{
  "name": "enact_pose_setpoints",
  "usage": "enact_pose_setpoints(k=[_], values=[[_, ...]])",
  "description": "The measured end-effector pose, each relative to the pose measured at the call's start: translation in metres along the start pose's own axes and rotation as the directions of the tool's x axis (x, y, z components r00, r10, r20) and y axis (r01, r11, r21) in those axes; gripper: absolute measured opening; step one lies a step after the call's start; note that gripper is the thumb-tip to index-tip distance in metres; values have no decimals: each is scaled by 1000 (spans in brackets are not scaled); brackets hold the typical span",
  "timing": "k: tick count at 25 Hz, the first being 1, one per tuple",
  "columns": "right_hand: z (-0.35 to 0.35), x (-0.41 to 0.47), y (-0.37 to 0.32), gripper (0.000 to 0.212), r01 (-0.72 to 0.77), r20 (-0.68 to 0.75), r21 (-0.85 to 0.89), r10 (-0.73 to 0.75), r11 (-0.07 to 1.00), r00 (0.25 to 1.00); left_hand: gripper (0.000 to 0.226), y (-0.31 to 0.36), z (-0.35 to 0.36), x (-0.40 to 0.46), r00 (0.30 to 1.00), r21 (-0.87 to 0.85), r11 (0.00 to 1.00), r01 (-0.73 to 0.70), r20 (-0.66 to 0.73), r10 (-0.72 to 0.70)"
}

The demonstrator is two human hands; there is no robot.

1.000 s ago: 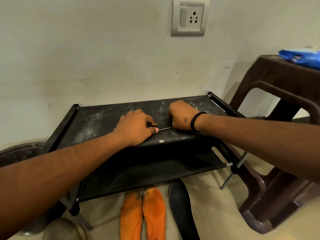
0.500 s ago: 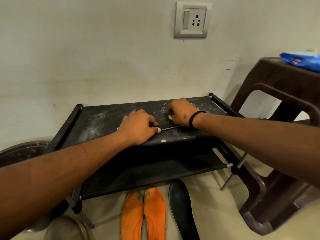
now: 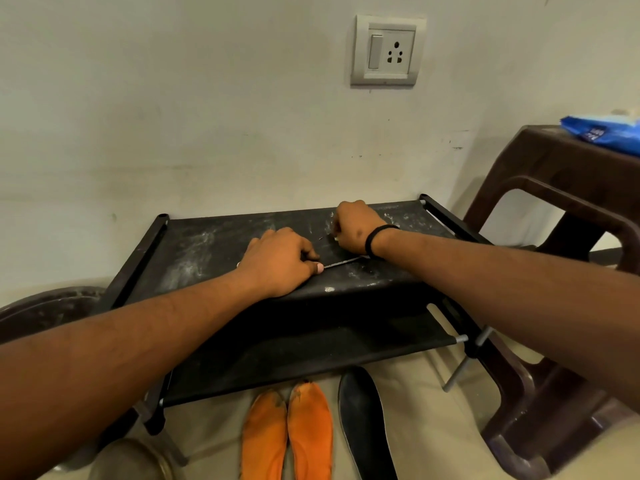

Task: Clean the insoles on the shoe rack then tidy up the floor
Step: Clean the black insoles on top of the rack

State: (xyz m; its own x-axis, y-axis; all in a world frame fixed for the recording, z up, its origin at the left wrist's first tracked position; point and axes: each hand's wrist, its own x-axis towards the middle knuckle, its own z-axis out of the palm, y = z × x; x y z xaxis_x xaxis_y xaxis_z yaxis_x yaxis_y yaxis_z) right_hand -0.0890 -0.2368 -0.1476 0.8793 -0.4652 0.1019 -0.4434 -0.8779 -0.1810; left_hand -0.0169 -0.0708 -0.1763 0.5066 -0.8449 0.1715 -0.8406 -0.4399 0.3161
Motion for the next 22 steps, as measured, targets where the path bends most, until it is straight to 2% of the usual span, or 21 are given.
enact_pose_setpoints(k=[2,4,6,8,10,13,15,17,19,21,22], values=[[2,-12,-10,11,58,72,151,-70,987,995,21,-2,1,0,1000,-1,1000,3,-2,-3],[1,-25,-15,11,123,133,229,-157,965,979,19,-4,1,0,1000,-7,1000,9,-10,-9],[-2,-21,-5,8,132,126,148,-151,980,980,23,-3,0,0,1000,-22,1000,15,-7,-15],[-5,-6,13,9,16,43,-13,-16,1000,999,25,0,0,0,1000,-41,999,22,-8,-23],[-1,3,23,13,-102,-44,-85,98,991,994,25,1,-1,0,999,-45,999,26,-19,-27],[13,-3,4,8,-99,-53,84,103,992,993,26,-1,0,-1,999,-37,999,24,-21,-24],[18,-12,-12,11,6,3,223,-7,975,1000,28,1,-1,-2,999,-16,1000,18,-30,-18],[17,-15,-16,12,76,45,242,-90,967,995,34,2,-2,-2,999,3,1000,16,-31,-16],[10,-3,-2,4,2,6,116,-3,993,1000,36,5,-4,-3,999,9,1000,22,-32,-22],[3,7,21,14,-164,-97,-104,154,981,983,36,8,-5,-3,999,10,1000,27,-29,-27],[2,11,30,17,-229,-135,-140,211,963,968,35,9,-6,-3,999,12,999,31,-27,-31]])
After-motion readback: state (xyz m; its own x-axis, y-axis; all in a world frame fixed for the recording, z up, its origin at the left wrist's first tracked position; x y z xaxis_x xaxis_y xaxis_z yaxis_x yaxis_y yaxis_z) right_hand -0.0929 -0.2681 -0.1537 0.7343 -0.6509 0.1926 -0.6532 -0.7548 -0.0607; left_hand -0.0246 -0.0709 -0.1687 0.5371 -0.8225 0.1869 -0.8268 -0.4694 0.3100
